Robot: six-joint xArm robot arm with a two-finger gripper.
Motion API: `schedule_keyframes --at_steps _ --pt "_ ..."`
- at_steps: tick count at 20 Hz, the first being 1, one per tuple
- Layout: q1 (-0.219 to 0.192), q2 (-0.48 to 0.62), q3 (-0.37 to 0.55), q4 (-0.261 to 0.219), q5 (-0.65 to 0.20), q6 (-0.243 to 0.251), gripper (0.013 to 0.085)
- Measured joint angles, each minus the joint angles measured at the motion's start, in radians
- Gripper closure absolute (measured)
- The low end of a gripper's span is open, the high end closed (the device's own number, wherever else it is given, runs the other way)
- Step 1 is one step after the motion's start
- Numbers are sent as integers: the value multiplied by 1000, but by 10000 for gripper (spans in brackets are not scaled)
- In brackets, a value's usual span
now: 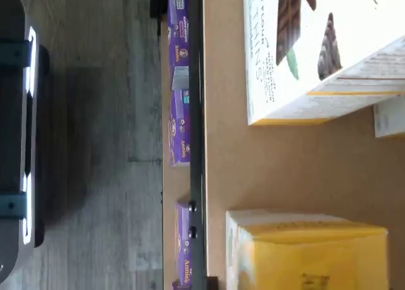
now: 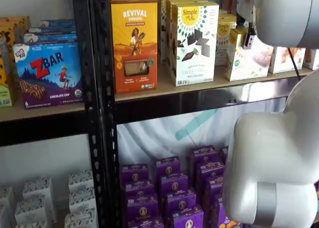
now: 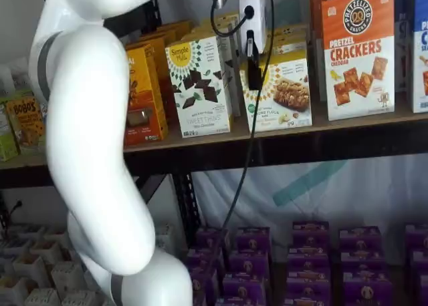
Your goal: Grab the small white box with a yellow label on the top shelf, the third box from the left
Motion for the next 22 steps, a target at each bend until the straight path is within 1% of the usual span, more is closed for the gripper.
schedule_keyframes --at_steps 1,5,7,12,13,17,22 --pt "0 1 -1 1 0 0 530" --pt "-5 5 -7 7 1 -3 530" --pt "-8 8 -13 8 6 -5 610" --pt "-12 9 -14 10 7 -9 610" --pt "-13 10 -16 11 10 -10 650" --pt "-15 9 -17 14 13 -11 650" --pt "-13 -3 -23 9 55 -5 650"
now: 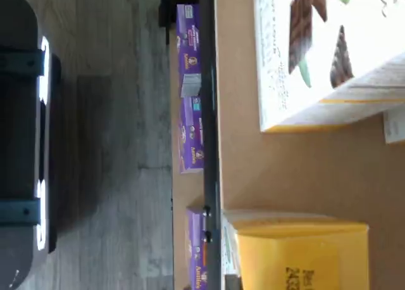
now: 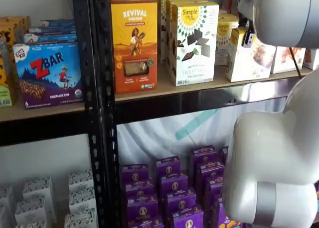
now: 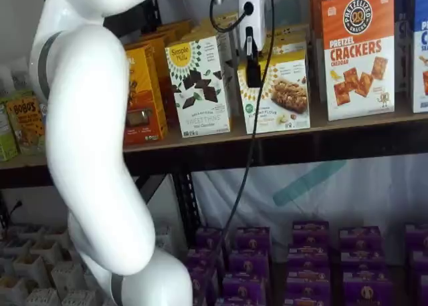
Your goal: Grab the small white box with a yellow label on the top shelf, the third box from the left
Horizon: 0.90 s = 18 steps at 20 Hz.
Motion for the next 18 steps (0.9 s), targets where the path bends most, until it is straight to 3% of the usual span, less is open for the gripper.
schedule_keyframes --at_steps 10,18 --pt "-16 -106 43 23 157 6 650" --pt "27 -245 152 -12 217 43 650"
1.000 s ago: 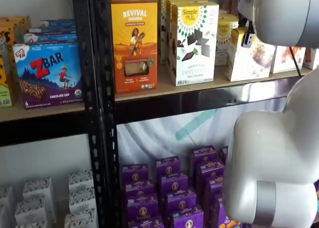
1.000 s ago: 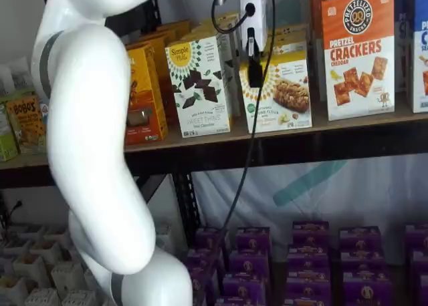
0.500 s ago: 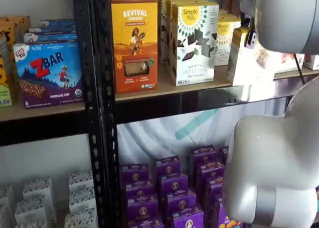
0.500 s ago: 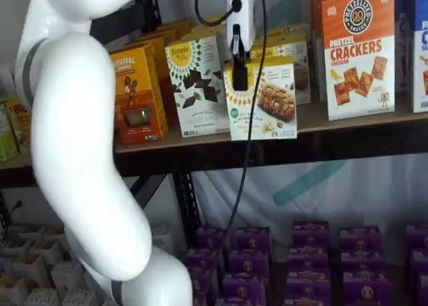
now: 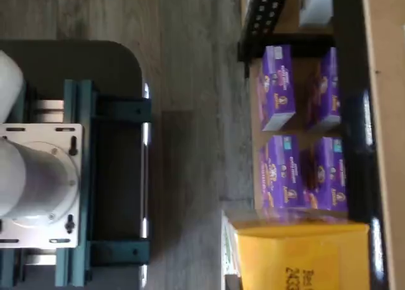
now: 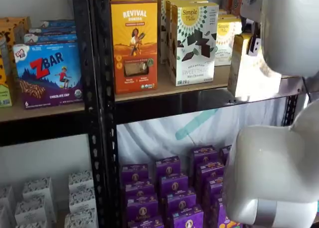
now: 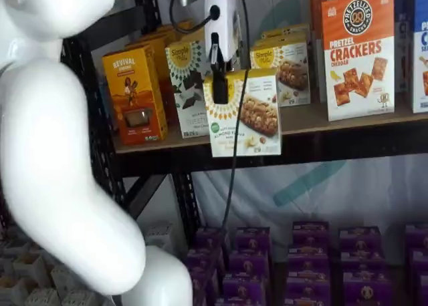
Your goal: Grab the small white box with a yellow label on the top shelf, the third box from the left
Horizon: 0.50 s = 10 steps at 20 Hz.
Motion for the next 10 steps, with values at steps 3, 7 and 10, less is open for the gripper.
schedule_keyframes --at_steps 3,7,10 --pt "28 -56 47 -4 19 27 650" --pt "54 -101 83 5 40 59 650" --pt "72 -127 104 10 44 78 650"
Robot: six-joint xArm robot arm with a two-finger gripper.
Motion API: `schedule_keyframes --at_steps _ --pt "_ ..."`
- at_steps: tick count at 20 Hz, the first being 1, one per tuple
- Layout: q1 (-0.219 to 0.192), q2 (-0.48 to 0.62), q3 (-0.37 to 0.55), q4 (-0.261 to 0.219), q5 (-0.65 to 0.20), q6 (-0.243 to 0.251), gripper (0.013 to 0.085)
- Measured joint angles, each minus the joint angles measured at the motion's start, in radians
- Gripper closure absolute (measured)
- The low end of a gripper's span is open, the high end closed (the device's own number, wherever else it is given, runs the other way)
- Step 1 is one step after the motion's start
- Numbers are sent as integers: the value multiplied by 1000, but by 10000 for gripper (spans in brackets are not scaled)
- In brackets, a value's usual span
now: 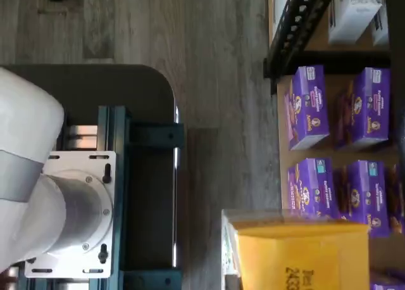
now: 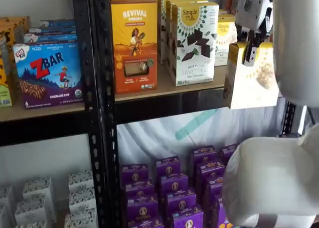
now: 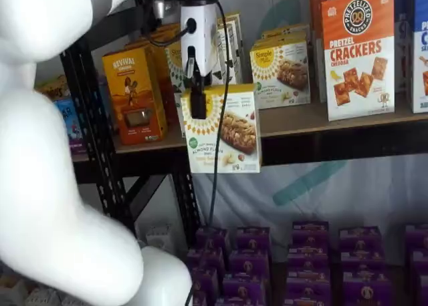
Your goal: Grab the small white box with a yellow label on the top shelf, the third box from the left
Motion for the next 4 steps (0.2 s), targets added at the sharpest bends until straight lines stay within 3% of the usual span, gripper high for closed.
schedule_keyframes --at_steps 4 --pt "23 -28 23 -3 2 22 650"
